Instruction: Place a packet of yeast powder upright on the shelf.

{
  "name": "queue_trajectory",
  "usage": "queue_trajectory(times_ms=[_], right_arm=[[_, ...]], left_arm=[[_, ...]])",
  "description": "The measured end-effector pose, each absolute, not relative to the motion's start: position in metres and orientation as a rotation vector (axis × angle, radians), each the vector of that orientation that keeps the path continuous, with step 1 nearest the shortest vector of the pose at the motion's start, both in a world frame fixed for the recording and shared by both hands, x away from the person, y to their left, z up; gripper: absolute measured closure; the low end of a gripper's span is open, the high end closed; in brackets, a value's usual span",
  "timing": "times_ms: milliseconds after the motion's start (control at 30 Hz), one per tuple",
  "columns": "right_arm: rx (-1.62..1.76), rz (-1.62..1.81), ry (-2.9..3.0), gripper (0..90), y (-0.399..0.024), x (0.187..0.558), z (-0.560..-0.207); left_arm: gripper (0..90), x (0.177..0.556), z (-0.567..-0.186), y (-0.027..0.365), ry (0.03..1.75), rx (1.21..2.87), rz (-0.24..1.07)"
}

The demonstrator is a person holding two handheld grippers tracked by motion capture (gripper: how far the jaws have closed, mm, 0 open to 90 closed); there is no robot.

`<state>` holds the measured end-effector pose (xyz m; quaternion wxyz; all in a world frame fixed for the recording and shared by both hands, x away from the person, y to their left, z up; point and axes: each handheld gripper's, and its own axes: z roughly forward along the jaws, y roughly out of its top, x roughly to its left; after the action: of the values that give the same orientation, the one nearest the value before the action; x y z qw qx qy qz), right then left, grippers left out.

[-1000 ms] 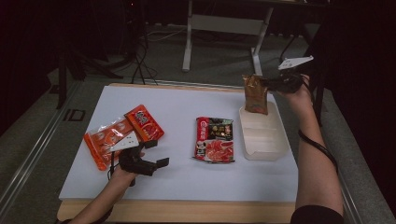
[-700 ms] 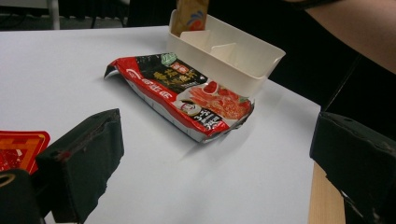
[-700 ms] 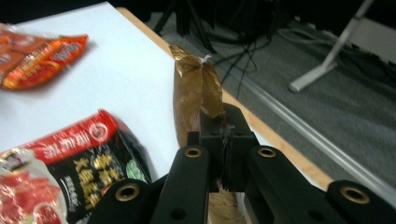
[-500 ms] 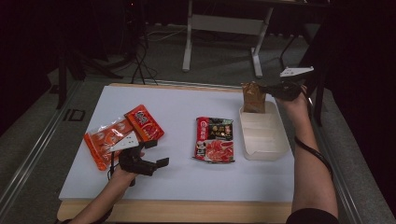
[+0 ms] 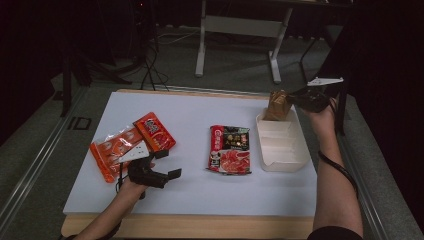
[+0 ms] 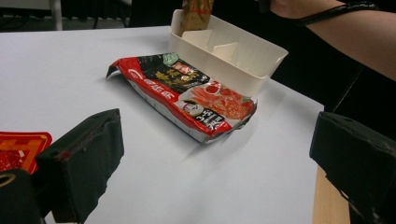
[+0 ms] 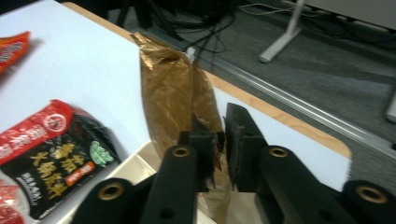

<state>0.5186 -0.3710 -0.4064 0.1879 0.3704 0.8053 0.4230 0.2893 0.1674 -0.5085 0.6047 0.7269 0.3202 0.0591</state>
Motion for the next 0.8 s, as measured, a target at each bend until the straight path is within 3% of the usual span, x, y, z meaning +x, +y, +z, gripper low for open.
queue_trajectory(times_ms=[333, 367, 533, 800], right_arm=[[1.050, 1.201, 2.195, 63.7, -0.370, 0.503, -0.380], [1.067, 1.220, 2.174, 57.6, -0.369, 0.499, -0.374], [1.104, 1.231, 2.128, 45.5, -0.364, 0.487, -0.364], [1.116, 1.306, 2.034, 13.3, -0.355, 0.448, -0.360]], left_arm=[[3.2, 0.288, -0.508, 0.162, 0.676, 1.722, 0.164], [3.2, 0.288, -0.508, 0.162, 0.676, 1.720, 0.160], [3.6, 0.288, -0.505, 0.163, 0.707, 1.741, 0.132], [4.0, 0.289, -0.501, 0.165, 0.752, 1.761, 0.139]])
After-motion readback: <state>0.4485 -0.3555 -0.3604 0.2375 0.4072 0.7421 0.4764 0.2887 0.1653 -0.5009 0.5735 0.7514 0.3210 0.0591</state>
